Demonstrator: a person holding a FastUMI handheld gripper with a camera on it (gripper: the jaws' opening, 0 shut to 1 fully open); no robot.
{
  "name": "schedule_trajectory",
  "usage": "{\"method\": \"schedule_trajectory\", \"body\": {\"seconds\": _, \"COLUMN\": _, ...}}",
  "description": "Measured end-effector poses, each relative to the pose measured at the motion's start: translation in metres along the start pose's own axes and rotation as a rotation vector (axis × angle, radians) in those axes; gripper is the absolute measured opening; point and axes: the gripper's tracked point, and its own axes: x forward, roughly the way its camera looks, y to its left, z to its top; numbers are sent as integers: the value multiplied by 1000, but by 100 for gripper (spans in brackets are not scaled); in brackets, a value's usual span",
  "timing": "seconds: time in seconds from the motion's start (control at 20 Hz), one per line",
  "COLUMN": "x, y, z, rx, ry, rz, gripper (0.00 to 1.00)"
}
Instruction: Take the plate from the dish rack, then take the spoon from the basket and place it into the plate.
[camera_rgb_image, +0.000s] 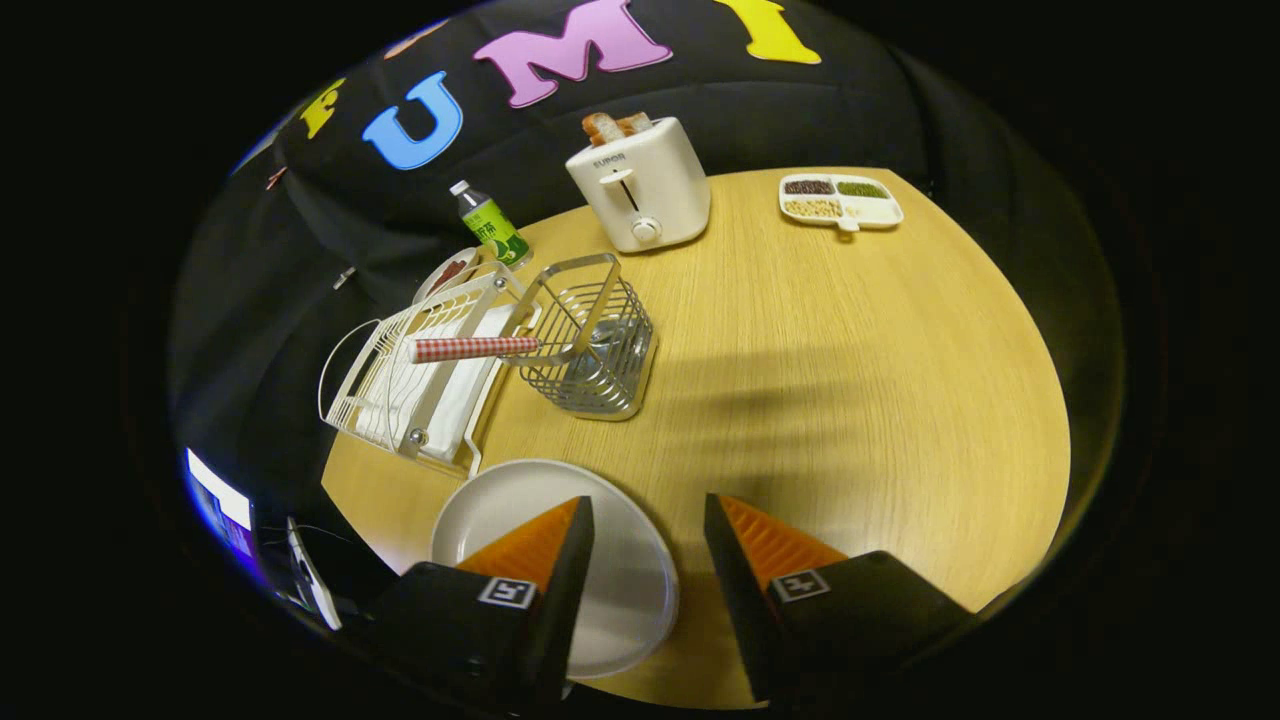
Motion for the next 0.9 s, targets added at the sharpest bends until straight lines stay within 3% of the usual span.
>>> {"method": "schedule_trajectory", "body": {"seconds": 0.05, "x": -6, "y": 4, "z": 8, "rx": -36, "ry": -36, "rz": 11, "gripper": 79}}
{"method": "schedule_trajectory", "body": {"seconds": 0.1, "x": -10, "y": 10, "z": 17, "rx": -71, "ry": -70, "rz": 24, "gripper": 96}}
{"method": "schedule_trajectory", "body": {"seconds": 0.4, "x": -15, "y": 55, "z": 52, "rx": -290, "ry": -233, "rz": 95, "gripper": 99}}
{"method": "schedule_trajectory", "body": {"seconds": 0.55, "x": -3, "y": 82, "z": 66, "rx": -335, "ry": -272, "rz": 136, "gripper": 99}}
{"method": "schedule_trajectory", "body": {"seconds": 0.9, "x": 44, "y": 101, "z": 80, "rx": -591, "ry": -326, "rz": 104, "gripper": 99}}
